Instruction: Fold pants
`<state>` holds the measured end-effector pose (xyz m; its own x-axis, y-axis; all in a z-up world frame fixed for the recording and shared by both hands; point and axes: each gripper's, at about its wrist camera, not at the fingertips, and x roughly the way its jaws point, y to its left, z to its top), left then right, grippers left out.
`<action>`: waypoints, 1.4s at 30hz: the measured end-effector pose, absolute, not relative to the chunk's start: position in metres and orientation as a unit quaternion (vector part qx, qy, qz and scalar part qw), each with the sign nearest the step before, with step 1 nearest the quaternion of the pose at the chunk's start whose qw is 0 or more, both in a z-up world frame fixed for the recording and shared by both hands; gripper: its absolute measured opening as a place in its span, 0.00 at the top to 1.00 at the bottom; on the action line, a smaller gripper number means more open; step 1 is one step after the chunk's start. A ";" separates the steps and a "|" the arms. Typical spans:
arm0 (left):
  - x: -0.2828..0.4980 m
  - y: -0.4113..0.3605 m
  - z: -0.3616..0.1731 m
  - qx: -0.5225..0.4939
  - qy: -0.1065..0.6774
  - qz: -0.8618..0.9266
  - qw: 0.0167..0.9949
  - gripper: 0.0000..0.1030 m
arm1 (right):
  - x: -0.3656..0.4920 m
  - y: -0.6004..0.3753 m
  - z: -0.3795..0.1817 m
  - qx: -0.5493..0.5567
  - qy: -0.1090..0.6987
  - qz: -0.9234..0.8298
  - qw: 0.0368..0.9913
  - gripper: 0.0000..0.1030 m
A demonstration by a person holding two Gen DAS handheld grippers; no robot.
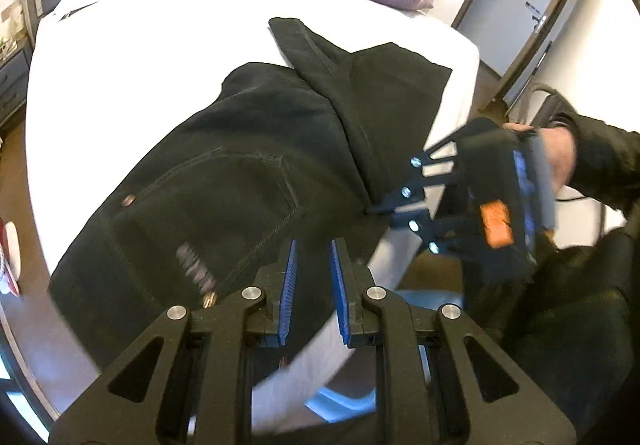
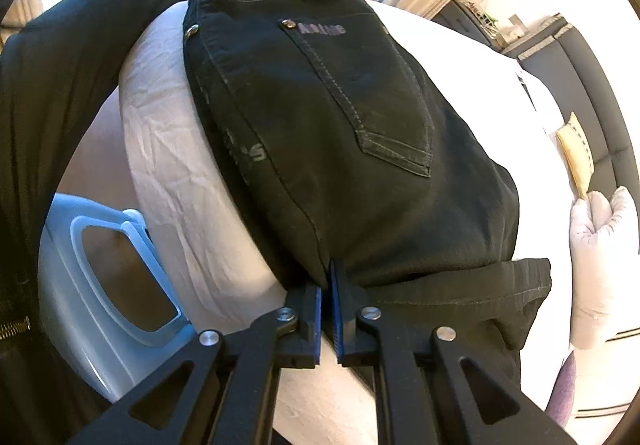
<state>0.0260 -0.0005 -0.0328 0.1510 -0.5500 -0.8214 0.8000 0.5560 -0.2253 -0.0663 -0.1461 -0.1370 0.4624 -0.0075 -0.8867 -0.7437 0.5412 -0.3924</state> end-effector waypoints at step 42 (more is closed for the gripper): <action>0.058 -0.001 -0.127 -0.019 0.568 -0.355 0.742 0.84 | 0.191 -0.542 -0.193 0.580 0.396 -0.029 0.711 0.57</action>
<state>0.0577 -0.0014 -0.1274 0.1029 -0.5494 -0.8292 0.5058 0.7467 -0.4319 0.1914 -0.5419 -0.1930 0.6848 0.4182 -0.5968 0.5006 0.3252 0.8023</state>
